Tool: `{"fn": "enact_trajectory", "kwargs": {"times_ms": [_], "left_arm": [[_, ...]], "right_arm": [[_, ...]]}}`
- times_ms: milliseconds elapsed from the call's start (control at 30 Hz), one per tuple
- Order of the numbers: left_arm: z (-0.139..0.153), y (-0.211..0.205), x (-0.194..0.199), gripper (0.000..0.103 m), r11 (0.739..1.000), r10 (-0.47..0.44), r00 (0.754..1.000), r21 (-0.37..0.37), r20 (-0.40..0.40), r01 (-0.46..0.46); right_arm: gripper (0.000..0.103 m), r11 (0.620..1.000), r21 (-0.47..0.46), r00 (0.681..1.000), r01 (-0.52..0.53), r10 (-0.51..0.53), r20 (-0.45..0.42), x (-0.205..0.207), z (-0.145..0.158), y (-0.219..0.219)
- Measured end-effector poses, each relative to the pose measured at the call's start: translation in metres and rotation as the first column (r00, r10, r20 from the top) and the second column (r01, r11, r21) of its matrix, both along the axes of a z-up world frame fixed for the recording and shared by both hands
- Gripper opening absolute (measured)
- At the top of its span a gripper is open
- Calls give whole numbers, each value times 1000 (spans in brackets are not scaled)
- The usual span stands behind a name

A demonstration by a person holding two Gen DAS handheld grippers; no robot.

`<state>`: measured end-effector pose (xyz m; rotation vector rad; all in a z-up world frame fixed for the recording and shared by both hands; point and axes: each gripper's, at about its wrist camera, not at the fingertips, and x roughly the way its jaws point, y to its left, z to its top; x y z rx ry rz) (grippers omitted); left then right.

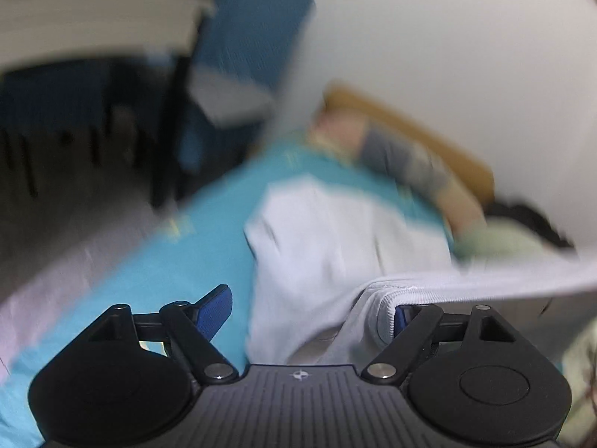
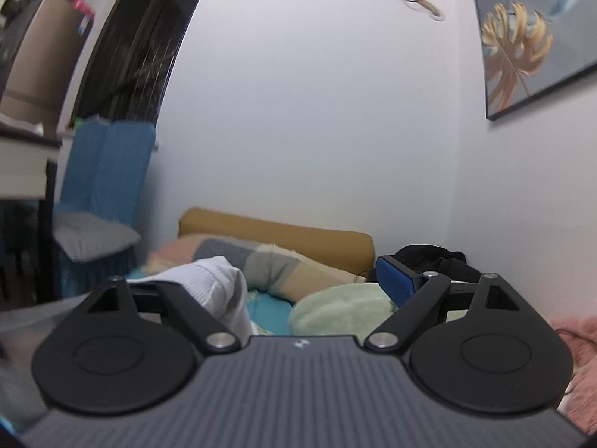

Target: Fold clothes

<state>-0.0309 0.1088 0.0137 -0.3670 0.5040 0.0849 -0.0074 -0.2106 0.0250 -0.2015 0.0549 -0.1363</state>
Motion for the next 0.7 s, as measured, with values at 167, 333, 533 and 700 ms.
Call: {"fn": "enact_trajectory", "kwargs": {"times_ms": [167, 333, 533, 700], "left_arm": [[47, -12, -18, 84, 987, 27, 980, 148, 198, -58], [106, -14, -20, 83, 991, 50, 966, 111, 253, -80], [250, -13, -54, 83, 994, 71, 890, 39, 450, -100], [380, -14, -99, 83, 995, 18, 785, 70, 619, -77]], "right_arm": [[88, 998, -48, 974, 50, -59, -220, 14, -29, -4], [99, 994, -21, 985, 110, -112, -132, 1, 33, -8], [99, 999, -2, 994, 54, -54, 98, -33, 194, -1], [99, 1000, -2, 966, 7, -7, 259, -77, 320, -9]]}}
